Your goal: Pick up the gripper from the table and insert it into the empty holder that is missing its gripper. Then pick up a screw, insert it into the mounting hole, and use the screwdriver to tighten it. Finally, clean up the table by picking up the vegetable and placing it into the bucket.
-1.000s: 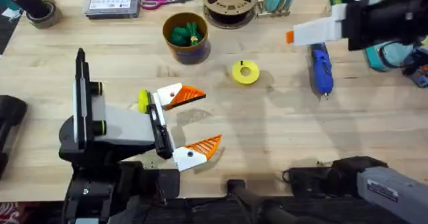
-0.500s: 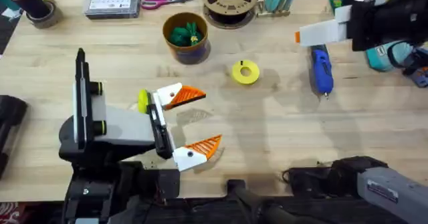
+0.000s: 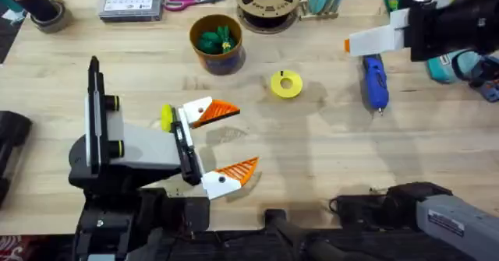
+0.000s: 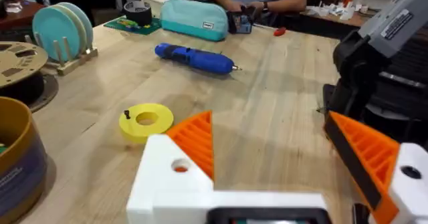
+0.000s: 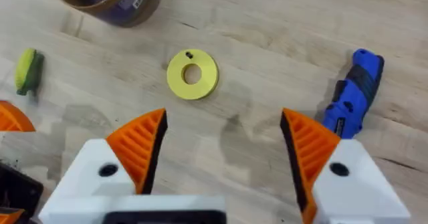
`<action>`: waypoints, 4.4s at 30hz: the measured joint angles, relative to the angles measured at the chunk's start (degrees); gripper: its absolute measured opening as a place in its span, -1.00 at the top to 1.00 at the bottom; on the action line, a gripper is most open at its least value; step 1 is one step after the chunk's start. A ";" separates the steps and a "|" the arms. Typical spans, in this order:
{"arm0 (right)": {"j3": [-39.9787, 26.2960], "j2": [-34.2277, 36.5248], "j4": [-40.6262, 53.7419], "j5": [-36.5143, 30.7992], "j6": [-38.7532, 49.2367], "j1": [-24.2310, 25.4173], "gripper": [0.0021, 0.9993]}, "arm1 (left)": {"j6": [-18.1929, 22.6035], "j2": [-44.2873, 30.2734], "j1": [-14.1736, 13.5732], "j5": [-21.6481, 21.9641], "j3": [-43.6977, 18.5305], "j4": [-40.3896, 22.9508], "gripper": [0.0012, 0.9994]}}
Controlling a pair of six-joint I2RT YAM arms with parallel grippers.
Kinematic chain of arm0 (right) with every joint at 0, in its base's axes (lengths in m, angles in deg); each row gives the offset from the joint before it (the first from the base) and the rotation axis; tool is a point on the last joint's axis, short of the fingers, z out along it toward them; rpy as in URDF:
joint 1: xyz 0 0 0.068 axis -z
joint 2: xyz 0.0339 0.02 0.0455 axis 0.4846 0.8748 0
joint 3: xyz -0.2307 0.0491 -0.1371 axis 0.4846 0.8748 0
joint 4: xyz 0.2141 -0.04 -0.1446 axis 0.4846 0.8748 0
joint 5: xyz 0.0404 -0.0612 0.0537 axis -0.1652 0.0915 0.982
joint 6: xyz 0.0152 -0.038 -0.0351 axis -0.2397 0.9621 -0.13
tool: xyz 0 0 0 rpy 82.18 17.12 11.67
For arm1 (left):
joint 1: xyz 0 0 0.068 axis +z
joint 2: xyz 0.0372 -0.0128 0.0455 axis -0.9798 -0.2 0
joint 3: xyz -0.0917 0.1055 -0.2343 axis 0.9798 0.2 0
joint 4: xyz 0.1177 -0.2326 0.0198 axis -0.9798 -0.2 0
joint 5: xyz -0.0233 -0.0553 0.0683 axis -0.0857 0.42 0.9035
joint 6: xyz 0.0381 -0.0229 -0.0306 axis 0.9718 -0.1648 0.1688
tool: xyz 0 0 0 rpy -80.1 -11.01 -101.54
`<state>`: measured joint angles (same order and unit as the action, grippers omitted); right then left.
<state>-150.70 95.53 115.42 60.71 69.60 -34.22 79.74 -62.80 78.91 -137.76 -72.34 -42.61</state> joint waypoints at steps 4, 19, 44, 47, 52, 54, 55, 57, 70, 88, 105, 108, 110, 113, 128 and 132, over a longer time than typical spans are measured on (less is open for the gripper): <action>0.00 0.01 0.87 0.00 0.00 0.00 -0.99 | 0.00 -0.02 0.00 -0.01 -0.01 0.02 -0.97; 0.00 0.01 10.61 -4.41 1.88 -1.20 -0.99 | 0.00 0.00 0.00 0.00 0.01 0.00 -0.97; 0.46 15.93 -0.22 -10.34 -1.44 -13.46 -0.99 | 0.00 0.00 0.00 -0.01 0.01 0.00 -0.97; 0.46 17.82 -0.91 -10.34 -1.44 -14.16 -0.99 | 0.00 0.00 0.00 -0.01 0.01 0.00 -0.97; 0.46 21.09 -4.41 -10.36 -1.85 -15.92 -0.99 | 0.00 -0.02 0.00 0.01 0.01 0.00 -0.97; 0.46 21.88 -5.79 -10.36 -2.17 -16.23 -0.99 | 0.00 0.00 0.00 0.00 -0.01 0.00 -0.97; 0.46 22.16 -6.33 -10.36 -2.31 -16.31 -0.99 | 0.00 0.00 0.00 -0.01 -0.01 0.00 -0.97; 0.46 22.70 -7.26 -10.38 -2.59 -16.35 -0.99 | 0.00 0.00 0.00 -0.01 -0.01 0.00 -0.97; 0.44 25.09 -10.60 -10.56 -3.13 -17.34 -0.99 | 0.00 -0.01 0.00 0.00 -0.01 0.00 -0.97; 0.44 25.10 -13.85 -11.13 -3.34 -21.77 -0.99 | 0.00 0.00 0.00 -0.01 -0.01 0.00 -0.97; 0.44 30.99 -18.67 -13.33 -4.42 -21.84 -0.99 | 0.00 0.00 0.00 0.01 0.01 0.00 -0.97; 0.44 31.60 -19.31 -13.34 -4.42 -21.84 -0.99 | 0.00 -0.02 0.00 -0.01 0.01 0.00 -0.97; 0.44 32.30 -19.46 -13.33 -4.42 -21.84 -0.99 | 0.00 0.00 0.00 0.00 0.01 0.00 -0.97; 0.44 33.64 -19.82 -13.35 -4.42 -21.84 -0.99 | 0.00 -0.01 0.00 0.01 0.00 0.00 -0.97; 0.44 35.70 -22.79 -13.35 -4.44 -21.84 -0.77 | 0.00 0.00 0.00 0.01 0.01 0.00 -0.97; 0.44 36.98 -22.92 -13.33 -4.85 -21.84 -0.60 | 0.00 0.00 0.00 -0.01 0.01 0.00 -0.97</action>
<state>-150.26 132.51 92.50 47.37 64.75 -56.05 79.74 -62.81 78.91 -137.77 -72.33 -42.61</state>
